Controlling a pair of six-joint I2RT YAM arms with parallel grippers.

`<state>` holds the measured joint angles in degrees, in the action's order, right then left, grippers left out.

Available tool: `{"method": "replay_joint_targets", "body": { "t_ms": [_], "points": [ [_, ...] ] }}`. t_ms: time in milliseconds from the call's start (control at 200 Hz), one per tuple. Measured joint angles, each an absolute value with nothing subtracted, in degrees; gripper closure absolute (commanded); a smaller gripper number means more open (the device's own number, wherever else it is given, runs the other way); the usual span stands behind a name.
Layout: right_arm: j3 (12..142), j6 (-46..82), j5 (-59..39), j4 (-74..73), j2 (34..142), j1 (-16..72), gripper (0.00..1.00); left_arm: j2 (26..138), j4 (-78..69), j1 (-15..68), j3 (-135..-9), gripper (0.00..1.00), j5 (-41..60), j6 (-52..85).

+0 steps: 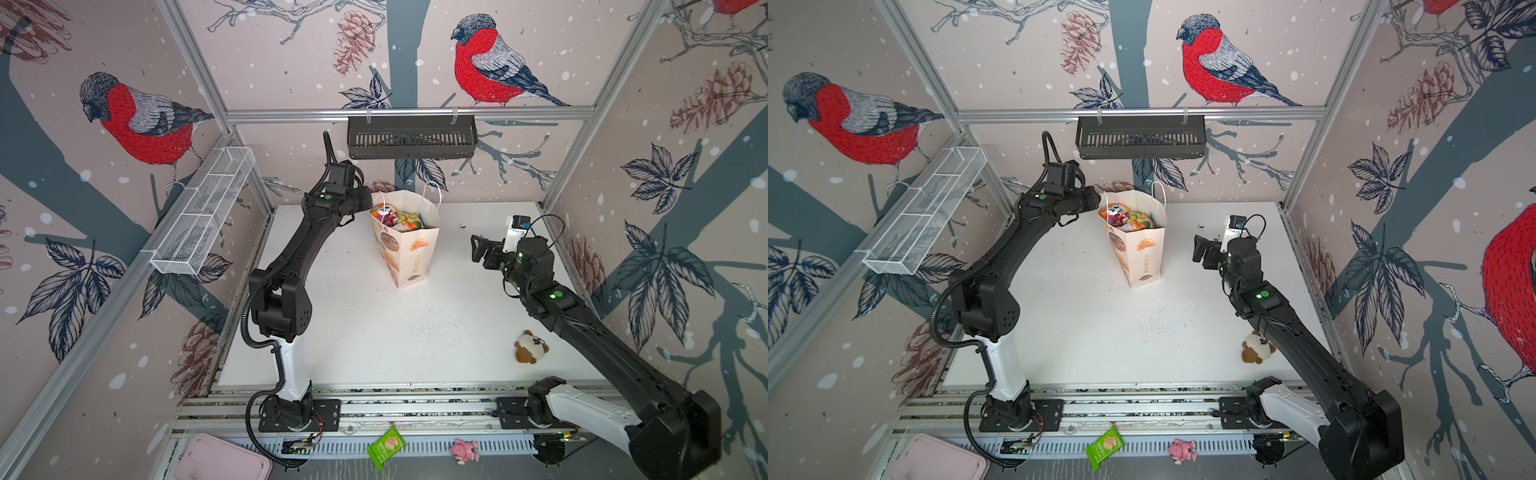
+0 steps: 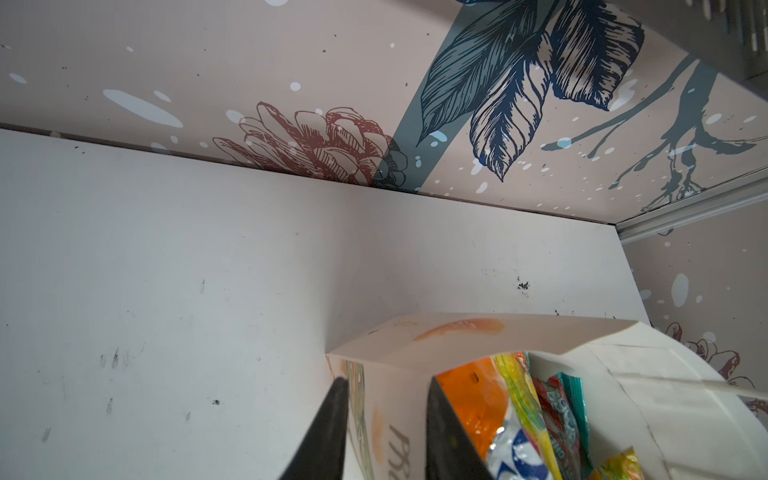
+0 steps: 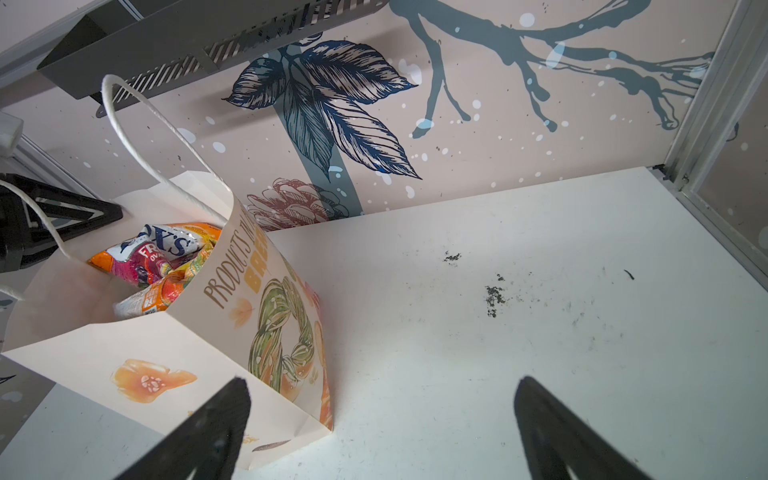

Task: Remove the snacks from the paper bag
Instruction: 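Lower the left gripper onto the bag's rim and pinch it closed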

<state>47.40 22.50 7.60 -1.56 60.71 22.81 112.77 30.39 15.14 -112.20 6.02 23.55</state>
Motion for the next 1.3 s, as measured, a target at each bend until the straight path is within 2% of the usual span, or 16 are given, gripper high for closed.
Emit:
{"method": "replay_joint_targets", "body": {
  "t_ms": [510,665,941,1301],
  "points": [
    [47.2,22.5,8.3,-0.5,60.4,22.8,0.0,118.9,35.7,17.2,-122.9,0.7,4.4,20.6],
    [47.2,22.5,9.1,0.0,60.4,22.7,0.0,120.2,40.7,19.2,-126.6,0.65,1.1,18.5],
    [47.2,22.5,9.1,-0.1,61.1,22.5,0.0,115.8,45.7,20.8,-122.5,0.41,-4.8,18.0],
    [47.2,22.7,9.1,-0.1,61.4,22.5,0.0,111.4,45.6,21.1,-121.8,0.4,-6.1,18.3]
  ]
}}
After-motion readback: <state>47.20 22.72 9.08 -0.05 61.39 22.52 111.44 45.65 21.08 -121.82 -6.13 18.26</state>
